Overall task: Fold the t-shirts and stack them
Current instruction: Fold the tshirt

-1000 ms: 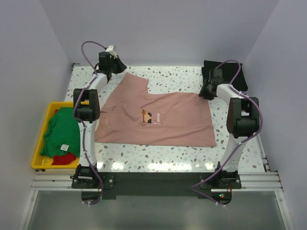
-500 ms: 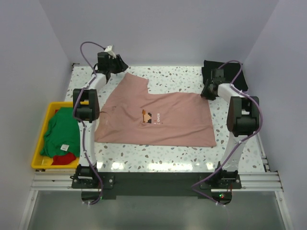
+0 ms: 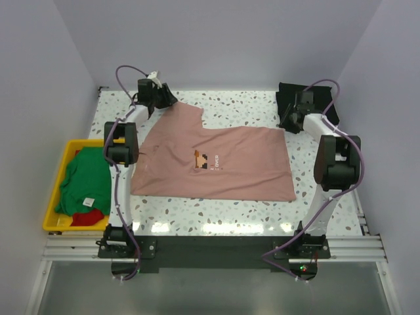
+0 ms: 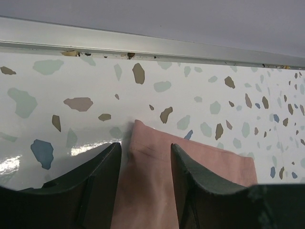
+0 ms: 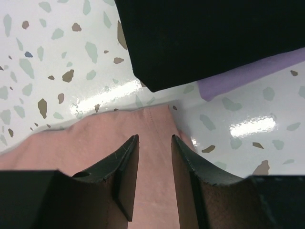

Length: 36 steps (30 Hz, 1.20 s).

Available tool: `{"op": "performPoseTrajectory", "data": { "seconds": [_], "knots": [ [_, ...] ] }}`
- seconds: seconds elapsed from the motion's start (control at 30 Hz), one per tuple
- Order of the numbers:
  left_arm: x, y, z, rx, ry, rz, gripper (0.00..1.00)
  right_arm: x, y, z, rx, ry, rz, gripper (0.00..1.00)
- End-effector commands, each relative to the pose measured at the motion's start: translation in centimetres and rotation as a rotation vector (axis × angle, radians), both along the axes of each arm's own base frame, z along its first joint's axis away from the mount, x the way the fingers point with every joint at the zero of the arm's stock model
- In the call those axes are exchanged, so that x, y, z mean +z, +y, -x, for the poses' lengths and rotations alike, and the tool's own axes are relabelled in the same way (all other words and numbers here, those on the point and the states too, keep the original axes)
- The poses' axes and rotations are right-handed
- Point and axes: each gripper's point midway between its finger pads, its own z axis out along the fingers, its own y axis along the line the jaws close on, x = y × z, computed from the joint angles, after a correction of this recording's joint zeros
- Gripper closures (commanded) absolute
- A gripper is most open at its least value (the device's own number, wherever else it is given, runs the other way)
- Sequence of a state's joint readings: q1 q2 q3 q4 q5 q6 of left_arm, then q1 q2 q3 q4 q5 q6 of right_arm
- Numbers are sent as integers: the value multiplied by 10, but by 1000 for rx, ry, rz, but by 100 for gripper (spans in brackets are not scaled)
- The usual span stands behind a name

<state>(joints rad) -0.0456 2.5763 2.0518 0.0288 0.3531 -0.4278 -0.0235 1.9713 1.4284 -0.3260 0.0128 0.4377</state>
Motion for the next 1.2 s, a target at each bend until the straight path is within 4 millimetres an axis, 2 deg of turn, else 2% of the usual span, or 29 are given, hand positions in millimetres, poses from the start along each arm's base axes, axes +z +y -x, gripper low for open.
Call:
{"op": "performPoseTrajectory", "data": {
  "seconds": [0.0,0.3,0.4,0.43,0.53,0.73,0.97,1.17],
  "knots": [
    [19,-10,-7,-19,-52,11,50,31,-6,-6,-18,-84,-9,63],
    [12,-17,-2,-29,-26,4,55,26,-10,-5,-20,-65,-9,63],
    [16,-17,-2,-30,-29,5,63,19,-11,-4,-13,-36,-3,63],
    [19,-17,-3,-29,-33,7,69,15,-11,-5,-11,-27,-1,63],
    [30,-18,-5,-30,-55,14,79,11,-12,-9,1,-5,9,63],
    [57,-20,-10,-29,-107,37,92,-3,-14,-15,27,38,27,62],
    [80,-21,-12,-44,-154,75,98,-19,-6,-20,62,67,-15,61],
    [89,-21,-12,-49,-166,93,100,-26,-2,-24,61,69,-40,63]
  ]
}}
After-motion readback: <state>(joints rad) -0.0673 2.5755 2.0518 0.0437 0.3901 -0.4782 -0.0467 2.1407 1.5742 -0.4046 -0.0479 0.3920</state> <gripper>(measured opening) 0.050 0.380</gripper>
